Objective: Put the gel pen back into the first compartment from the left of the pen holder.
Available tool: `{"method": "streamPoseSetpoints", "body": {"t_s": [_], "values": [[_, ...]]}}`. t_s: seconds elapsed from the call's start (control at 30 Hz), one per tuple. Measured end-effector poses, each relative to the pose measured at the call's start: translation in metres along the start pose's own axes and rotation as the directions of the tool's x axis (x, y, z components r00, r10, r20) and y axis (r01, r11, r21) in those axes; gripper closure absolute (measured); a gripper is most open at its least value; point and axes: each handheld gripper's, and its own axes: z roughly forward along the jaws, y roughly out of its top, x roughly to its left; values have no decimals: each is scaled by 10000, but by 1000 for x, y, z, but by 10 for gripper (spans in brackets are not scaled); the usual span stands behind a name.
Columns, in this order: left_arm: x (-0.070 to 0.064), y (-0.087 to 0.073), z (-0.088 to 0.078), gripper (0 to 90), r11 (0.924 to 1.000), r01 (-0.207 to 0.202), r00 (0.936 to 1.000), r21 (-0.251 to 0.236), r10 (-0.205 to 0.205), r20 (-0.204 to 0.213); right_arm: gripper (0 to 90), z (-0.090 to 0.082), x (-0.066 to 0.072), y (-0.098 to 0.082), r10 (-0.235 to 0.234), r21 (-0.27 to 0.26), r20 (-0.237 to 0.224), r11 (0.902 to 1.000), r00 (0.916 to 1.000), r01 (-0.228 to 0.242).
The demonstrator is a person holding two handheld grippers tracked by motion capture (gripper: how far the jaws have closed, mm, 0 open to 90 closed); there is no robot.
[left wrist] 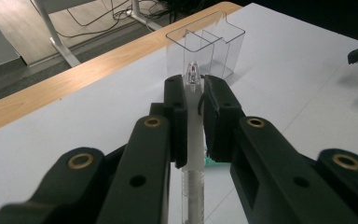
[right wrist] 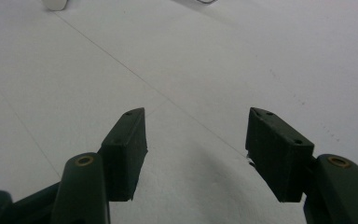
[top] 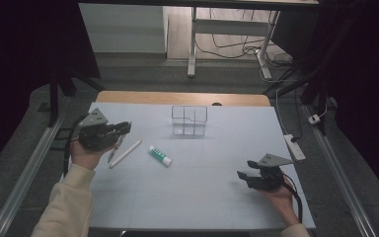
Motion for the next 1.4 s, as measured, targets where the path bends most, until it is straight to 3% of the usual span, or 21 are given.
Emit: {"method": "streamPoseSetpoints", "body": {"t_s": [1.03,1.4], "values": [[4,30,45,802,9979,379,9981,-520,-353,500,370,3,0,-2,-94,174,15,9998,10000,93],[2,41,55,802,9982,287,9983,-523,-259,528,369,5,0,-3,-38,230,28,9997,10000,38]]}}
